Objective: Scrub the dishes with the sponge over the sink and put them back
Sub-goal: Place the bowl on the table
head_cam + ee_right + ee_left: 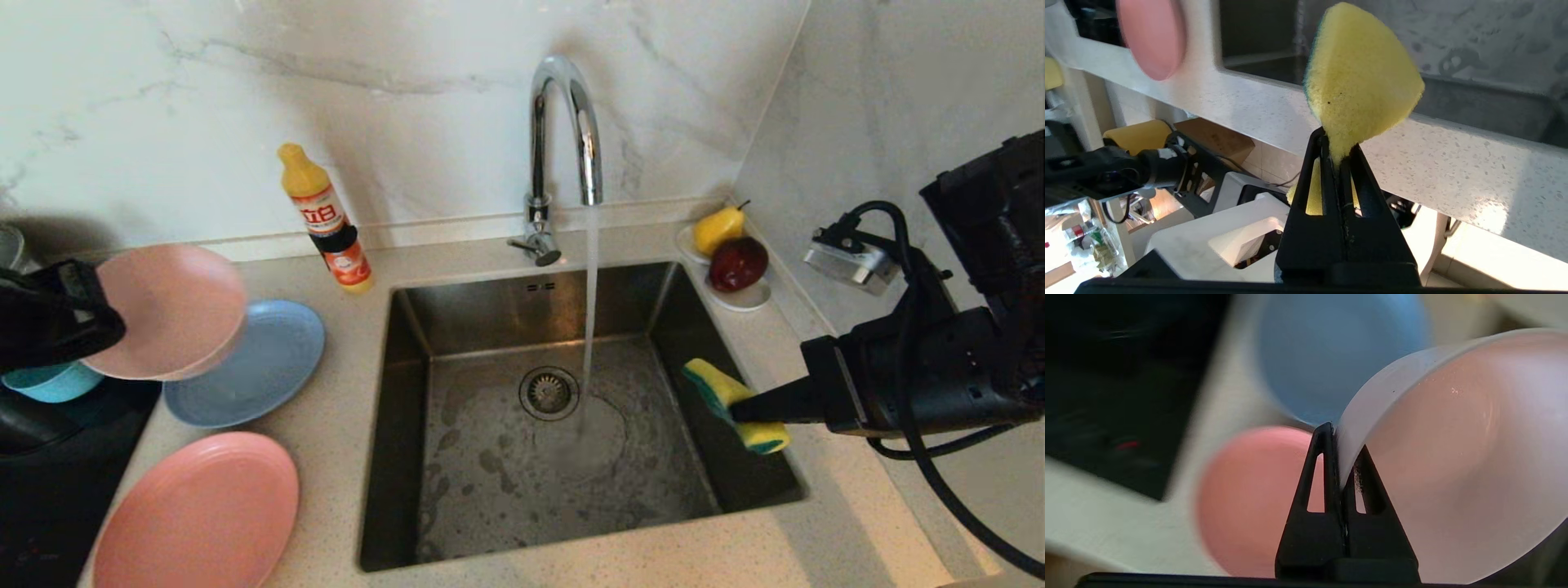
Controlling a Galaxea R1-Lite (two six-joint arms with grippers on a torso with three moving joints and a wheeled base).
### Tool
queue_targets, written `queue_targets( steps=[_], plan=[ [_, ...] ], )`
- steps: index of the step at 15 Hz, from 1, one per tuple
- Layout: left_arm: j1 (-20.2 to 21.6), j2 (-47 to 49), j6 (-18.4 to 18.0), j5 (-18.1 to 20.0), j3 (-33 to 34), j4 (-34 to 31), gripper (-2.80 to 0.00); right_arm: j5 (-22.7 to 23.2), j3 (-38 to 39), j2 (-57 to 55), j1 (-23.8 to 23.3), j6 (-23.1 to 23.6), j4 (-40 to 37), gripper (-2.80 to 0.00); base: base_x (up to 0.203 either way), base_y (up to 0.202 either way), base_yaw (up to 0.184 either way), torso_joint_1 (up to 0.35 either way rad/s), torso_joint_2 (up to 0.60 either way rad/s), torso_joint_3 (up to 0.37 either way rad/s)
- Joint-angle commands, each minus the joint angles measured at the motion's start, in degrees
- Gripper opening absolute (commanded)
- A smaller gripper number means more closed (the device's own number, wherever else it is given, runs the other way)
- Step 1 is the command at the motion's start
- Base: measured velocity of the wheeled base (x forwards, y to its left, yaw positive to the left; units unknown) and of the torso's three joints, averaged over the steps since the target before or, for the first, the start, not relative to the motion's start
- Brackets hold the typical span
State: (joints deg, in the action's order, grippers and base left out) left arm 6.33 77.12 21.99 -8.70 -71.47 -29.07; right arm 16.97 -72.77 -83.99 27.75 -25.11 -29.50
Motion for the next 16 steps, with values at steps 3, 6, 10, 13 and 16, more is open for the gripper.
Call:
queue_targets(
  steps=[3, 6, 10, 13, 16],
  plan=[
    [20.57, 0.33, 1.52, 3.37, -0.08, -0.01, -2.80, 0.26, 2.10, -1.41, -1.47, -0.02, -0.18, -2.80, 0.000, 0.000, 0.000, 0.000, 0.00, 0.000],
    [30.76, 2.22, 2.46, 9.86, 1.82, 0.75, -2.80, 0.35, 0.93, -2.08, -1.47, -0.02, -0.12, -2.80, 0.000, 0.000, 0.000, 0.000, 0.00, 0.000],
    [39.77, 6.85, 2.28, 14.94, 8.05, 4.60, -2.80, 0.28, 0.69, -3.72, -1.47, -0.11, -0.12, -2.80, 0.000, 0.000, 0.000, 0.000, 0.00, 0.000],
    [43.81, 11.96, 1.49, 16.21, 11.71, 7.28, -2.80, 0.17, 1.49, -3.55, -1.47, -0.11, -0.12, -2.80, 0.000, 0.000, 0.000, 0.000, 0.00, 0.000],
    [47.74, 16.27, 1.14, 16.82, 12.35, 7.65, -2.80, 0.17, 1.43, -3.72, -1.56, -0.11, -0.12, -2.80, 0.000, 0.000, 0.000, 0.000, 0.00, 0.000]
  ],
)
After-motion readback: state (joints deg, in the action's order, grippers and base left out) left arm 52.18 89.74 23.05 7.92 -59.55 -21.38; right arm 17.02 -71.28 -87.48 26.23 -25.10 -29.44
